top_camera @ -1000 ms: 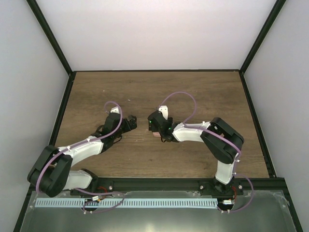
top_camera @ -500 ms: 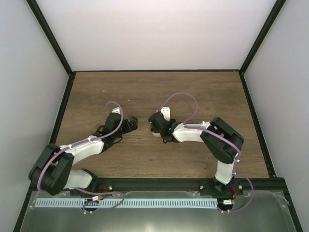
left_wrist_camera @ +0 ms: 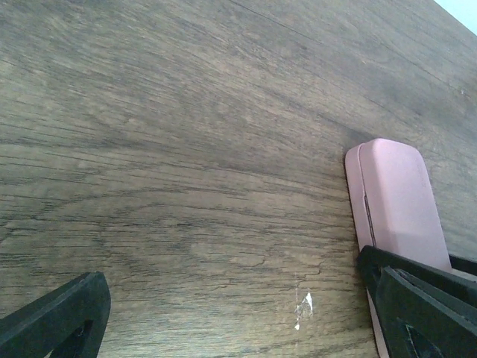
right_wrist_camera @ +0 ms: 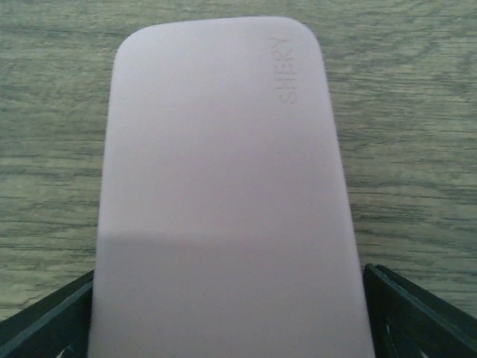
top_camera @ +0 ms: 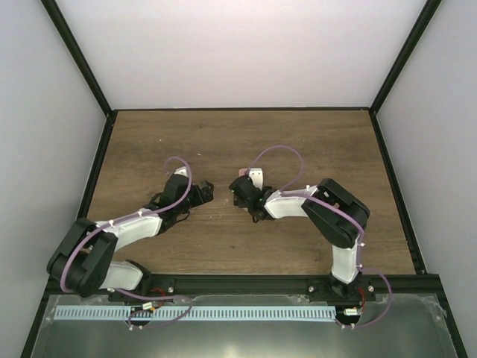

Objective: Organize the sunglasses
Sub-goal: Move the sunglasses case at the center of the board.

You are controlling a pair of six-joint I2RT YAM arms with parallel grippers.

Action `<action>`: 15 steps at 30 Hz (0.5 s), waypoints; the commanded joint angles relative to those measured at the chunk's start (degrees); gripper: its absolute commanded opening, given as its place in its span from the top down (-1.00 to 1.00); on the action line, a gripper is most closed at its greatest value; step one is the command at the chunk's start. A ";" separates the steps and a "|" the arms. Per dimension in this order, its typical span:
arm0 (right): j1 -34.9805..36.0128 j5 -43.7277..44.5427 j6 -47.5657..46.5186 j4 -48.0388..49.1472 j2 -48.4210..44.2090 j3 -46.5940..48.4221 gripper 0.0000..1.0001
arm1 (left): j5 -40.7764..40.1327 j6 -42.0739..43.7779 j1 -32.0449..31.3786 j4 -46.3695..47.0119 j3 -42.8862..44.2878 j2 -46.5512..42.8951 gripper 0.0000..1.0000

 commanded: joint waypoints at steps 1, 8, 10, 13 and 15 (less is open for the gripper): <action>-1.42 -0.33 1.22 -1.26 -0.66 -2.84 -0.76 | 0.97 0.39 0.27 1.80 0.60 0.32 -1.00; -3.13 0.49 0.71 -0.36 -5.78 -7.32 -0.59 | 1.35 0.39 0.23 2.92 0.61 1.93 -1.00; -3.67 1.06 0.61 -0.32 -7.26 -8.81 -0.56 | 1.92 0.39 0.23 3.47 0.96 2.64 -1.00; -5.02 1.20 0.58 0.70 -10.50 -12.00 -0.46 | 2.92 0.39 0.23 4.10 1.29 3.65 -1.00; -6.16 0.82 0.24 1.68 -12.81 -14.22 -0.45 | 3.48 0.39 0.23 4.57 1.26 4.07 -1.00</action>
